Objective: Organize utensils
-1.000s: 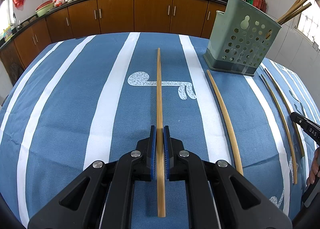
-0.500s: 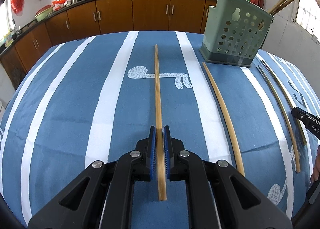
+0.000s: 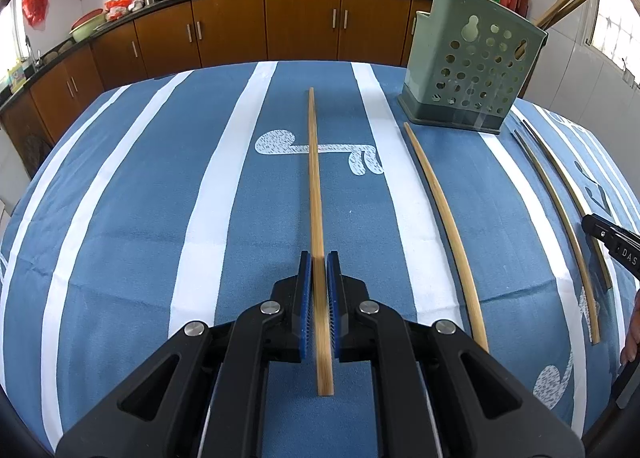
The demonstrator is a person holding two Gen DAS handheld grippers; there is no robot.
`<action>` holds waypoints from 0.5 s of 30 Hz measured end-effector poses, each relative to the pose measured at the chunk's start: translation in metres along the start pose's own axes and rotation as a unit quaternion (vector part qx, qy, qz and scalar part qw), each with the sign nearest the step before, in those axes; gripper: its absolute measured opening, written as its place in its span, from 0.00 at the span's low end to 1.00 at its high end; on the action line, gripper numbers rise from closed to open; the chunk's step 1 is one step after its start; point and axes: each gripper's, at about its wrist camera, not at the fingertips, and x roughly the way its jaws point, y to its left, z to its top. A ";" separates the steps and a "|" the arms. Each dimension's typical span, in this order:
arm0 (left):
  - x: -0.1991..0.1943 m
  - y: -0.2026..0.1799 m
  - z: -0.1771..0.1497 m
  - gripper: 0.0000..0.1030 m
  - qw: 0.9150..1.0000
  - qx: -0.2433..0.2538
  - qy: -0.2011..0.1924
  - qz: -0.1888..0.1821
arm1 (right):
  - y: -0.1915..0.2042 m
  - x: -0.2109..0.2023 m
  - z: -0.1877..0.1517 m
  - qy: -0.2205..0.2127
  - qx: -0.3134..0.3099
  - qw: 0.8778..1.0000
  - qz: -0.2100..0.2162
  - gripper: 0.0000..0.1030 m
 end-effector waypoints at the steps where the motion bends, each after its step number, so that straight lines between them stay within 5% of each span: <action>1: 0.000 -0.001 0.000 0.08 1.000 0.001 0.000 0.000 | -0.001 0.000 0.000 0.000 0.001 1.000 0.001 0.13; 6: -0.003 -0.002 -0.001 0.07 1.000 0.013 0.010 -0.004 | -0.009 -0.005 0.001 0.003 0.016 1.000 0.020 0.07; 15: -0.036 0.009 0.013 0.07 0.999 -0.011 -0.016 -0.046 | -0.022 -0.060 0.017 -0.073 0.031 0.996 0.032 0.07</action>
